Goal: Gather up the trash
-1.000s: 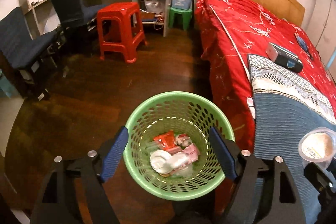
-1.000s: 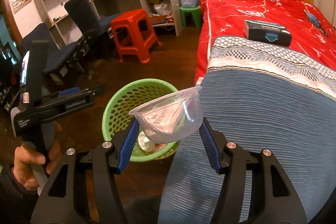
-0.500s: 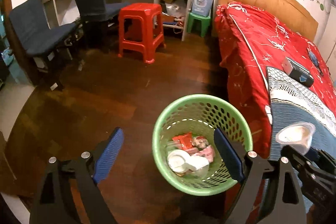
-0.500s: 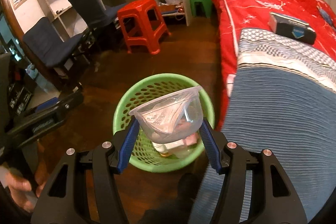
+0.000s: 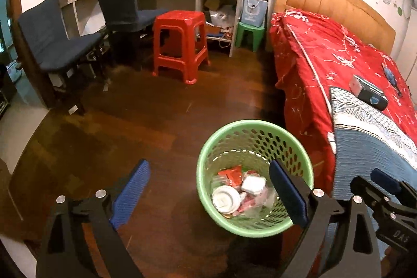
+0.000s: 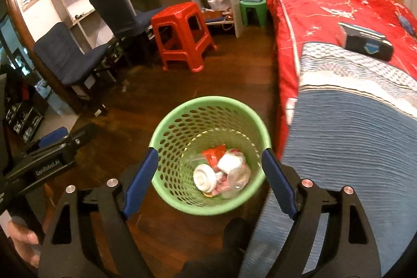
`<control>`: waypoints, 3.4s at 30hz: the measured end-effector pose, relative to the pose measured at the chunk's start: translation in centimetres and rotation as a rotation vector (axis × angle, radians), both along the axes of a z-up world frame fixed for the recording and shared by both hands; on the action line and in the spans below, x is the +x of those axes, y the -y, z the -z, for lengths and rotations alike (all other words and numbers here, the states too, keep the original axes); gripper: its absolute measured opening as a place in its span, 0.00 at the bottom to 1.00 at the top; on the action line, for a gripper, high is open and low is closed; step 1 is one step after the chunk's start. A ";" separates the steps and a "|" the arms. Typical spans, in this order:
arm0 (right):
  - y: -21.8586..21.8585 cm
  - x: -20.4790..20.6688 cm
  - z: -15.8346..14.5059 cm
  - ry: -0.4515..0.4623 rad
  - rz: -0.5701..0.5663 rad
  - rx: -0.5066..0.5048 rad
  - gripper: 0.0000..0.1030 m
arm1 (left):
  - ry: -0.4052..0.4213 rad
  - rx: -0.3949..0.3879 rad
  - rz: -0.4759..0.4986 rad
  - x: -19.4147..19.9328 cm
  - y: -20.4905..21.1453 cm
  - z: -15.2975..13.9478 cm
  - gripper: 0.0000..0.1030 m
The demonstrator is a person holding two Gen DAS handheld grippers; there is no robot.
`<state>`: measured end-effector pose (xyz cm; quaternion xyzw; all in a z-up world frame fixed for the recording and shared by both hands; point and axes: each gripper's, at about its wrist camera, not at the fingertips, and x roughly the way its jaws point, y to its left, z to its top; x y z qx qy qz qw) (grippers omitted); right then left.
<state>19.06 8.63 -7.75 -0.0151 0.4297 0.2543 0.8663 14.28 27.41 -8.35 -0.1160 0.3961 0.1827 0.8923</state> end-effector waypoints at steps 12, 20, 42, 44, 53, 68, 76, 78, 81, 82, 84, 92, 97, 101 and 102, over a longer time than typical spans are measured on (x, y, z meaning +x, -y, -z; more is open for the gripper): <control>8.6 -4.0 -2.4 0.017 0.166 -0.008 0.89 | 0.060 0.038 0.141 -1.7 7.8 -3.2 0.92; 13.7 -6.9 -3.6 0.050 0.244 -0.056 0.93 | 0.102 0.065 0.231 -3.0 12.6 -5.3 0.93; 23.5 -15.3 -5.2 0.110 0.427 -0.087 0.95 | 0.134 0.064 0.382 -6.8 21.6 -7.5 0.93; 24.3 -16.1 -5.4 0.122 0.443 -0.086 0.95 | 0.140 0.059 0.391 -7.1 22.2 -7.7 0.93; 26.9 -18.2 -5.9 0.149 0.493 -0.077 0.95 | 0.160 0.043 0.445 -8.6 24.5 -8.3 0.93; 27.1 -18.3 -6.1 0.163 0.513 -0.108 0.95 | 0.152 0.007 0.475 -8.7 25.0 -8.0 0.93; 27.0 -18.4 -6.1 0.165 0.516 -0.113 0.95 | 0.152 0.002 0.484 -8.9 25.2 -7.9 0.93; 27.0 -18.4 -6.1 0.166 0.515 -0.115 0.95 | 0.150 0.005 0.487 -8.9 25.4 -7.8 0.93; 27.0 -18.4 -6.0 0.164 0.516 -0.114 0.95 | 0.149 0.003 0.492 -9.0 25.4 -7.9 0.93; 26.9 -18.5 -6.0 0.164 0.517 -0.114 0.95 | 0.149 0.004 0.494 -9.0 25.5 -7.8 0.93; 26.9 -18.5 -6.0 0.163 0.518 -0.115 0.95 | 0.147 0.005 0.495 -9.0 25.6 -7.8 0.93; 27.4 -18.5 -5.8 0.158 0.531 -0.110 0.95 | 0.141 0.000 0.502 -8.9 25.7 -7.7 0.93; 27.4 -18.4 -5.8 0.157 0.532 -0.111 0.95 | 0.138 0.005 0.510 -9.1 25.9 -7.5 0.93; 27.4 -18.5 -5.8 0.157 0.535 -0.112 0.95 | 0.135 0.002 0.512 -9.0 26.1 -7.4 0.93; 27.5 -18.4 -5.8 0.156 0.534 -0.112 0.95 | 0.134 0.002 0.513 -9.0 26.1 -7.3 0.93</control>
